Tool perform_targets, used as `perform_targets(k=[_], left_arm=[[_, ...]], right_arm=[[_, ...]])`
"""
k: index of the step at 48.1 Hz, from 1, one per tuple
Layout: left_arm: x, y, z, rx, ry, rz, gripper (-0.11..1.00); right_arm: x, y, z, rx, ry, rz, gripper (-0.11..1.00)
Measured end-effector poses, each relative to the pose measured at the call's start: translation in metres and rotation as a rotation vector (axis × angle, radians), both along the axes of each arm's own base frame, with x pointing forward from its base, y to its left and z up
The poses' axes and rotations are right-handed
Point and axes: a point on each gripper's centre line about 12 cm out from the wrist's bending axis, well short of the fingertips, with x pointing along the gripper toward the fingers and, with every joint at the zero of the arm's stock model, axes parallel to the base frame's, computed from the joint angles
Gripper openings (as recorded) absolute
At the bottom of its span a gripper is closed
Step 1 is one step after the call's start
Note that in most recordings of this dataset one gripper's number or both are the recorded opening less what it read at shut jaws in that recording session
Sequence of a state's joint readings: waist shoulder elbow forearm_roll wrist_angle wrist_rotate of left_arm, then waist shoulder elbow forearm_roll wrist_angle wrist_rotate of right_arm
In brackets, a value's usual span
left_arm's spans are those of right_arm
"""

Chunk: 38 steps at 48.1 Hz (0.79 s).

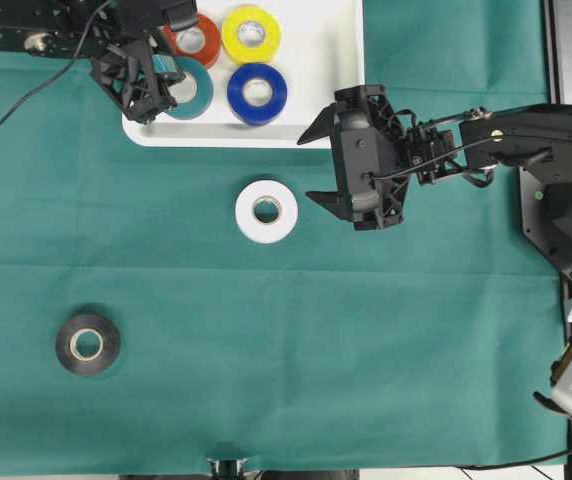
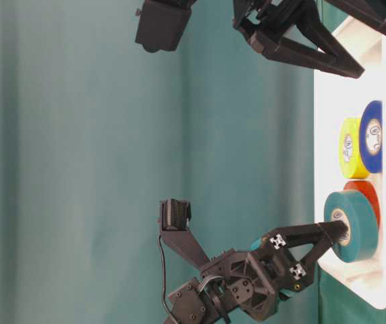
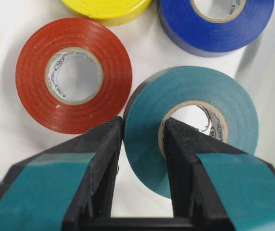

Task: Put the tape alternately from left to right into the white case.
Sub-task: 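Release the teal roll in the tray's lower-left and withdraw the left gripper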

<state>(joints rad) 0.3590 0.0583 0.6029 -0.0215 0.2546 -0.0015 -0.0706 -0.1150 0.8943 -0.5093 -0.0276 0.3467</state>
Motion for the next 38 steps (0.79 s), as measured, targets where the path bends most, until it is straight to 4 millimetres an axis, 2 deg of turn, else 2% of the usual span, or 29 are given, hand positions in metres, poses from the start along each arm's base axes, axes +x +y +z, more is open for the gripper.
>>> perform_targets(k=[15,24,27,29,38], left_arm=[[0.0005,-0.0004,0.0001,0.021,0.001,-0.027,0.28],[0.0021,0.0009,0.0014,0.033,-0.024,-0.027,0.8],[0.0013,0.0006,0.0003,0.033,-0.024,-0.027,0.93],[0.001,0.0005,0.0,0.033,-0.024,-0.027,0.96],[0.0011,0.0006,0.0001,0.035,-0.025,-0.028,0.95]], right_arm=[[0.0005,-0.0001,0.0006,0.003,-0.007,0.0,0.82],[0.0007,0.0005,0.0007,0.004,-0.008,0.002,0.81],[0.0008,0.0006,0.0008,0.004,-0.01,0.003,0.82],[0.0007,0.0,0.0002,0.004,-0.007,0.001,0.82],[0.0008,0.0006,0.0008,0.004,-0.01,0.003,0.82]])
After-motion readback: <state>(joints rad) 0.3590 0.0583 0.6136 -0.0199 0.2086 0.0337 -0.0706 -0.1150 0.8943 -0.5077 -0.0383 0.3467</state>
